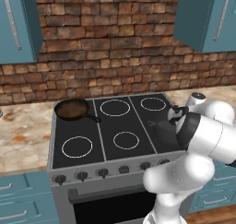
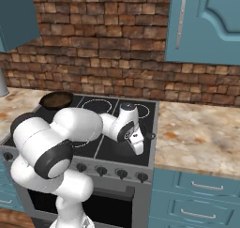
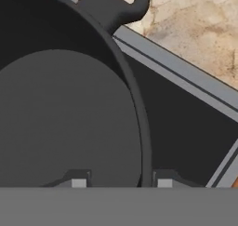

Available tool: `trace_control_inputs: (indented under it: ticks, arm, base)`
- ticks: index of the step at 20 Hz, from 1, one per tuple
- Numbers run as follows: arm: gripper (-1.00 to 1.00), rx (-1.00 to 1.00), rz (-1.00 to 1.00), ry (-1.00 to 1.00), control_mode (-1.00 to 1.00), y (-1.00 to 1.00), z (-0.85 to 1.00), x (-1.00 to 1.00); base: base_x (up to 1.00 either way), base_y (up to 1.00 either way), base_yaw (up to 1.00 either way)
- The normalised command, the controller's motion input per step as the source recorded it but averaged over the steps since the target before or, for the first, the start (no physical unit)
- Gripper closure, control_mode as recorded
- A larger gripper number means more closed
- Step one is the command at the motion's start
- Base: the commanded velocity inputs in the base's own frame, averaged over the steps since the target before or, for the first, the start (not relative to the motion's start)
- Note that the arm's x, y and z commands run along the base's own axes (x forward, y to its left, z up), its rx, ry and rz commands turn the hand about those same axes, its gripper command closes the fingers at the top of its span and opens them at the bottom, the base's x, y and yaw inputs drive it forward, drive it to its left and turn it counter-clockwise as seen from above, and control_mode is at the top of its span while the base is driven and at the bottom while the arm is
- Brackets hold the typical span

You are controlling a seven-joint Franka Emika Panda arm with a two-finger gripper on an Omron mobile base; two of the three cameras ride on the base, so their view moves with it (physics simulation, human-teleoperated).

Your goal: Move the pot and pan from the stove into the sink.

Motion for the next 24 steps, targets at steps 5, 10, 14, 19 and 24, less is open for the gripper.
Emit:
trace_control_inputs:
  ticks: [5, 10, 14, 19, 24]
  arm:
    - [1.0, 0.02, 0.0, 0.0, -1.0, 0.0, 0.16, 0.0]
    - [1.0, 0.09, 0.0, 0.0, -1.0, 0.0, 0.69, -0.01]
    - [1.0, 0.09, 0.0, 0.0, -1.0, 0.0, 0.84, -0.09]
    - [1.0, 0.03, 0.0, 0.0, -1.0, 0.02, 0.75, -0.18]
    - [1.0, 0.0, 0.03, -0.02, -1.0, 0.19, 0.57, -0.44]
  base:
    - [0.0, 0.0, 0.0]
    - [0.0, 0.0, 0.0]
    - [0.0, 0.0, 0.0]
    - [0.0, 0.0, 0.0]
    - [0.0, 0.0, 0.0]
